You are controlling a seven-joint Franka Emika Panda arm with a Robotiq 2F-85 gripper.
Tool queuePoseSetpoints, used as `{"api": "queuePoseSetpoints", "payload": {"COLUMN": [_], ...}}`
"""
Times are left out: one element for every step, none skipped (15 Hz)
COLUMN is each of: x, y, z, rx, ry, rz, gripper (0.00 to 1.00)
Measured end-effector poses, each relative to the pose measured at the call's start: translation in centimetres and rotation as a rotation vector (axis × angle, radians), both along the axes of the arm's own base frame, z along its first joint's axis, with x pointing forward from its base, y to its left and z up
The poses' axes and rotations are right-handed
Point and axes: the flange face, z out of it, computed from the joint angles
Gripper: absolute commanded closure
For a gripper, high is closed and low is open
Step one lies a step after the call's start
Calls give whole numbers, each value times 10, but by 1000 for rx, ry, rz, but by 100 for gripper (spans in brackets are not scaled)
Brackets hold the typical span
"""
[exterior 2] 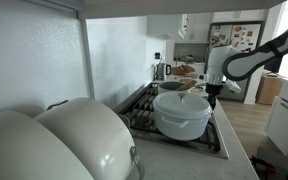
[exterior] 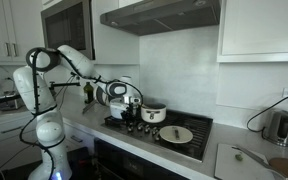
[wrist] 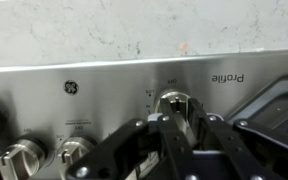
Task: Turn the first knob on the left of the stove
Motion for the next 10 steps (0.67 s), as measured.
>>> {"api": "queuePoseSetpoints", "payload": {"x": [0,0,0,0,0,0,0,0,0,0], "y": [-1,-1,-1,-1,-1,-1,-1,-1,-1,0], "z": [0,0,0,0,0,0,0,0,0,0], "rx": [-2,-4,-5,-5,-5,-5,-5,-5,-5,-7], "ry": [-1,-1,-1,-1,-1,-1,-1,-1,-1,-1], "rz": [1,2,3,3,3,4,4,3,4,6], "gripper": [95,95,95,95,95,95,95,95,95,95]}}
